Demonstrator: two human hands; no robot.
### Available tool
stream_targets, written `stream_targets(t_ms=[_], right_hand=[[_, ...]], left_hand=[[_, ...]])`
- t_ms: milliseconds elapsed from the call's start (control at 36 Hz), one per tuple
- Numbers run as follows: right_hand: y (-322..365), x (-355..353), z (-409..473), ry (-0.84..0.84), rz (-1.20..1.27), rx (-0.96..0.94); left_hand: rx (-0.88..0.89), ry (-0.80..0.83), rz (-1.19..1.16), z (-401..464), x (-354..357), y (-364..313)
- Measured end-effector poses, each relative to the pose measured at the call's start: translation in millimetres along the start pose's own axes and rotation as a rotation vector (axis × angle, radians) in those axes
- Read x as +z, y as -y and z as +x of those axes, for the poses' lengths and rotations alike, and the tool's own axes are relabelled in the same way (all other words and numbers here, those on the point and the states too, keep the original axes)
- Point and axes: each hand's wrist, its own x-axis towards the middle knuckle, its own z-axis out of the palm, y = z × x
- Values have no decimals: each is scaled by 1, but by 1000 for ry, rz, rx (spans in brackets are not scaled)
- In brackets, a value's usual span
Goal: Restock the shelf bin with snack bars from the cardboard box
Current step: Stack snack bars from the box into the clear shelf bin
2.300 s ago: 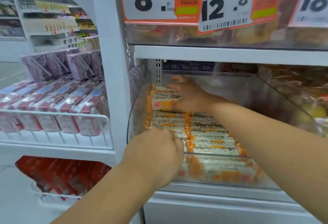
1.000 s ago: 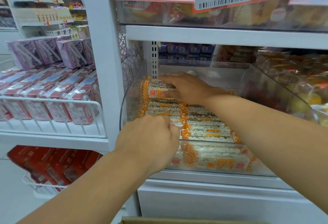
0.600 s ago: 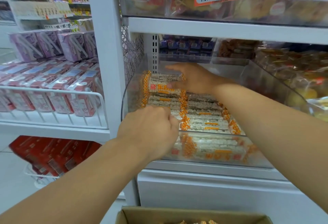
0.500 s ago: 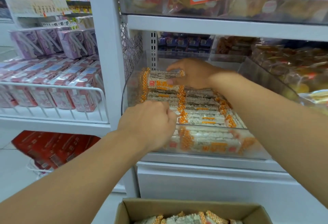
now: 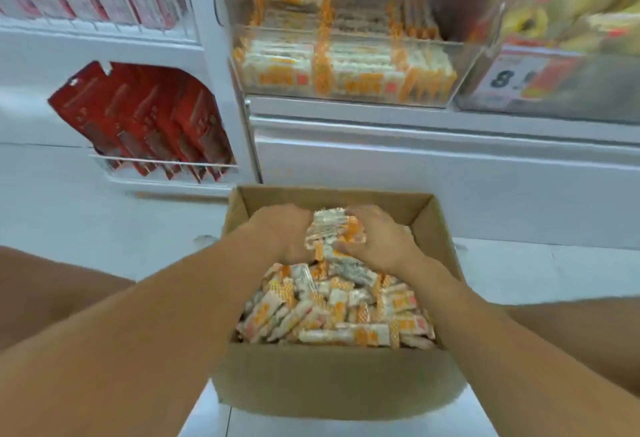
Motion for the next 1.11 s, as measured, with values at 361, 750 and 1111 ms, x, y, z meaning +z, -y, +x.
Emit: stream_targets(t_ms=[361,750,1111], right_hand=[[-51,51,-56,353,-213,263],[-44,49,-47,456,-130,152],[-34,41,-46,859,-216,225]], left_hand=[[-402,353,-534,-31,150,-2],[-198,68,-545,-23,133,-15],[-169,202,-615,-22,136,-32]])
